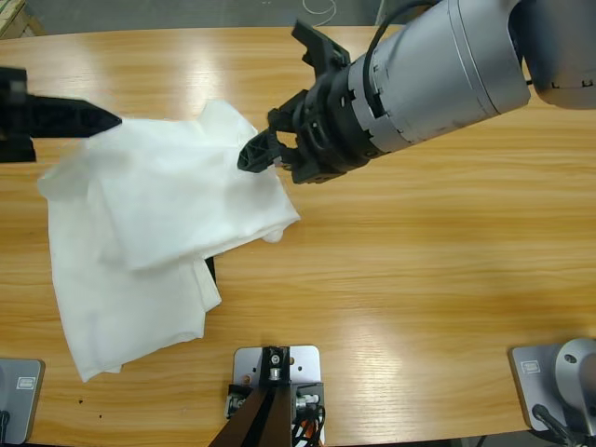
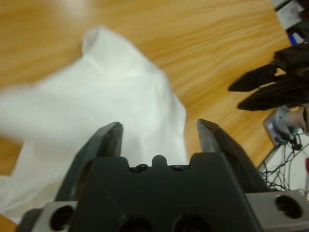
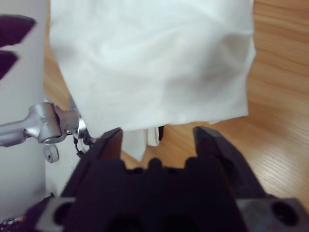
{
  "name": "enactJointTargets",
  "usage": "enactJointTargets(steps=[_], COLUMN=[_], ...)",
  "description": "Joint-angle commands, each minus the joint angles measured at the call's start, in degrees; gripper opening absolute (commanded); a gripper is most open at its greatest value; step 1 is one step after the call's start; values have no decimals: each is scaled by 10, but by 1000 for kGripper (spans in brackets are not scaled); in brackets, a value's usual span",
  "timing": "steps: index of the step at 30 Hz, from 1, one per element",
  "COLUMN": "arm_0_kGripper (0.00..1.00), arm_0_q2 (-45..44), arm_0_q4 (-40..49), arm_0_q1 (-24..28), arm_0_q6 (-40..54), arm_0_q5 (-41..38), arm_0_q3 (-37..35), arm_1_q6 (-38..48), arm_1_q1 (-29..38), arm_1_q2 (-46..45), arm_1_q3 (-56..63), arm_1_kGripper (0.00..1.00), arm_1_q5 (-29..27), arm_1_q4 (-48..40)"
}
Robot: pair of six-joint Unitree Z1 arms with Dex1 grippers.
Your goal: Fold clothes
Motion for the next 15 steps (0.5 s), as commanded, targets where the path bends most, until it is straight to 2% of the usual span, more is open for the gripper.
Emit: enactJointTargets(steps=[1, 3, 6, 11, 15], arm_0_kGripper=[1000, 1000, 1000, 1000, 1000], arm_0_q2=[-123, -160, -193, -201, -190], arm_0_q4=[131, 159, 187, 200, 197], arm_0_q1=[1, 1, 1, 1, -1], arm_0_q6=[19, 16, 10, 7, 2], arm_0_q5=[-6, -2, -2, -2, -3], arm_0_q3=[31, 68, 82, 86, 88], arm_1_q6=[4, 1, -7, -9, -15], arm_1_q1=[-67, -85, -89, -96, -97], arm_1_q2=[82, 124, 187, 256, 271], arm_1_q3=[15, 5, -46, -91, -85], arm_1_kGripper=[1000, 1000, 1000, 1000, 1000], arm_1_q5=[21, 49, 81, 108, 127], arm_1_q4=[-67, -99, -101, -101, -100])
